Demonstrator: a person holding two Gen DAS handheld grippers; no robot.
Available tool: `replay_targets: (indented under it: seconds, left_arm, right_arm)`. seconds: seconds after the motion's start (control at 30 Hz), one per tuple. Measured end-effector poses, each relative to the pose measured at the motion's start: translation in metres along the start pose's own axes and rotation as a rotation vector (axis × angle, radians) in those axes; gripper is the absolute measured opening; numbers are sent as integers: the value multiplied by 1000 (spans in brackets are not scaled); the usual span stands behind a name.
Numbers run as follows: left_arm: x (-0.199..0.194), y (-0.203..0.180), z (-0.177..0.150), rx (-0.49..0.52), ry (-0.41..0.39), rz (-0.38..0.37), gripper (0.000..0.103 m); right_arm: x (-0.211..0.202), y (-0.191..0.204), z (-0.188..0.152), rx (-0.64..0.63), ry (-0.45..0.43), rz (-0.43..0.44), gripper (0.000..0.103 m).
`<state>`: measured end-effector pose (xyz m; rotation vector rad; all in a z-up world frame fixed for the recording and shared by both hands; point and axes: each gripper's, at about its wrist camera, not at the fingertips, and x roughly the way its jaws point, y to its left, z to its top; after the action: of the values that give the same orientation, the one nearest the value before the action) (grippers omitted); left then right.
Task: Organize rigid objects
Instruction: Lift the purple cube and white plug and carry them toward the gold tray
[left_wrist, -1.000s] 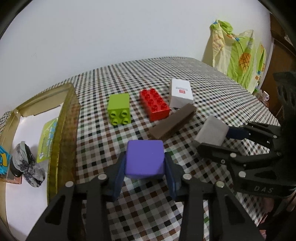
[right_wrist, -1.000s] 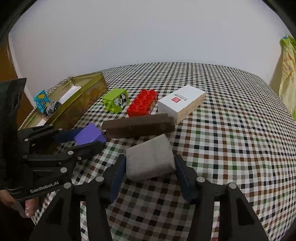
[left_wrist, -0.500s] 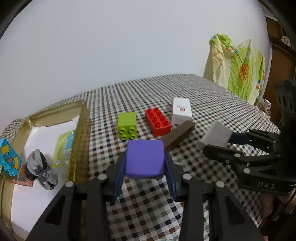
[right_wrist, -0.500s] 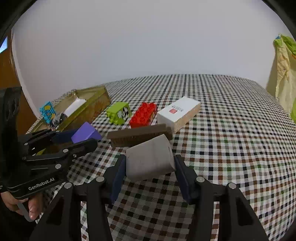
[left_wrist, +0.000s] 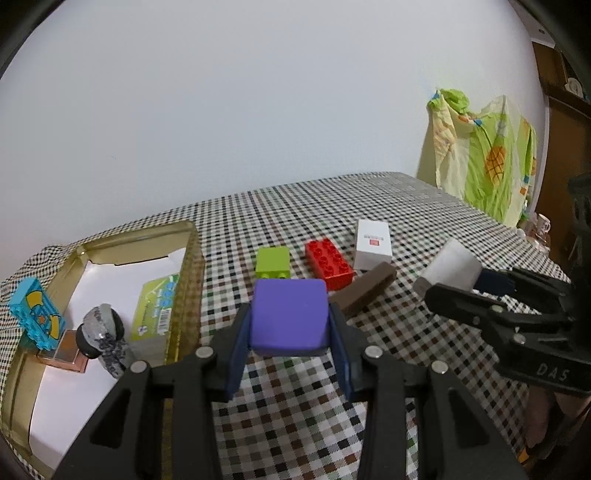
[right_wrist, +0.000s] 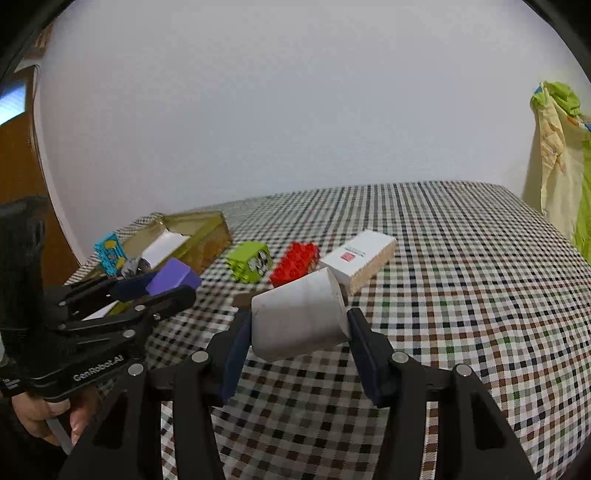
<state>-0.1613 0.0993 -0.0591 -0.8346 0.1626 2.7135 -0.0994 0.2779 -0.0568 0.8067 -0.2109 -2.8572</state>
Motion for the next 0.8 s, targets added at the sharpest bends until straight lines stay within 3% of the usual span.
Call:
replay_targets:
  seconds: [0.27, 0.8]
  left_arm:
    - [-12, 5, -1, -28, -58, 25, 39]
    - [-28, 13, -3, -62, -151, 52, 39]
  right_arm:
    - [-9, -1, 2, 55, -70, 51, 55]
    - [-18, -1, 0, 141, -146, 54, 55]
